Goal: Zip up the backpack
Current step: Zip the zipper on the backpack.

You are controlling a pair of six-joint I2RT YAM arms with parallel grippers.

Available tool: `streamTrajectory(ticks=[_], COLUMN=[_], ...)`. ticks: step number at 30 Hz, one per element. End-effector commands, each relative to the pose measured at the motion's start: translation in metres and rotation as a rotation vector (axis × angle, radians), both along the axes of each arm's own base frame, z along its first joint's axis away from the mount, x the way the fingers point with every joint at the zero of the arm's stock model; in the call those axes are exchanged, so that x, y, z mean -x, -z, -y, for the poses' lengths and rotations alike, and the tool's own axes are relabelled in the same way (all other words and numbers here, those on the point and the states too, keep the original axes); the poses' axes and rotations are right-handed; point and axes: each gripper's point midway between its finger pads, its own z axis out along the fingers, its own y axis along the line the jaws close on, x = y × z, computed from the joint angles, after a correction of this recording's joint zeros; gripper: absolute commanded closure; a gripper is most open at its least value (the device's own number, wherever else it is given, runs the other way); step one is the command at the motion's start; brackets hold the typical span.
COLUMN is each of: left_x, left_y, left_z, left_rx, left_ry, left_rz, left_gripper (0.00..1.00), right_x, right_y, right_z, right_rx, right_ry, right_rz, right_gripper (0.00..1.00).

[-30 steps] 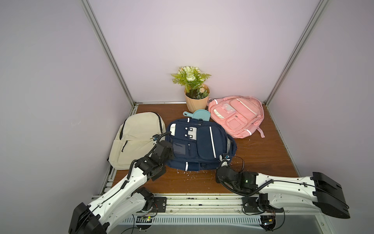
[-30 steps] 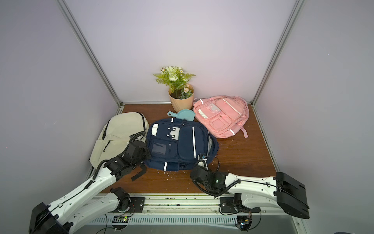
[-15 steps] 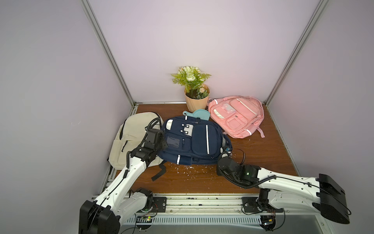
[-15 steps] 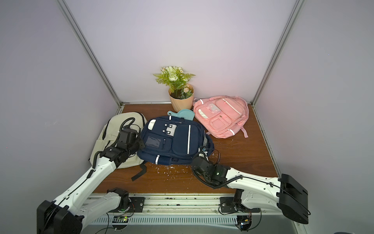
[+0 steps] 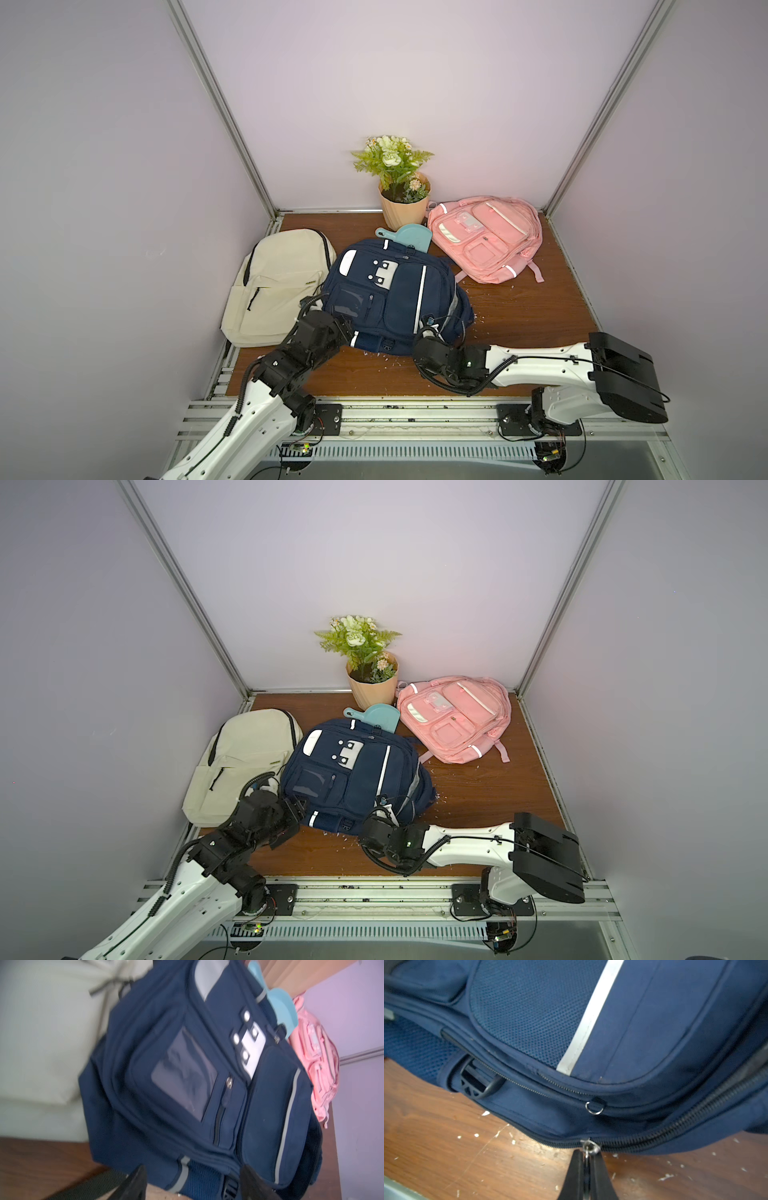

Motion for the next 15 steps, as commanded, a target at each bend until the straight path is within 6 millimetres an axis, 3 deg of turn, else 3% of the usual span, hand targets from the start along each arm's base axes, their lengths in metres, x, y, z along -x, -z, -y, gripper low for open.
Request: streamTrajectory(ticks=[1, 4, 9, 12, 15], left_x=[0.016, 0.018, 0.010, 0.003, -0.003], left_y=[0.014, 0.022, 0.044, 0.051, 0.056], left_z=[0.019, 0.034, 0.045, 0.047, 0.048], left_rx=[0.067, 0.062, 0.089, 0.073, 0.058], left_ry=[-0.006, 0.028, 0.018, 0.004, -0.021], left_rz=[-0.076, -0.092, -0.096, -0.092, -0.096], left_gripper=[0.20, 0.15, 0.16, 0.20, 0.32], right_x=[-0.001, 0.000, 0.002, 0.004, 0.006], right_y=[-0.018, -0.017, -0.019, -0.020, -0.020], right_z=[-0.028, -0.034, -0.036, -0.031, -0.024], right_rx=[-0.093, -0.094, -0.107, -0.109, -0.111], right_ry=[-0.030, -0.044, -0.050, -0.047, -0.040], right_rz=[0.012, 0.008, 0.009, 0.010, 0.007], right_gripper=[1.00, 1.00, 1.00, 1.00, 1.00])
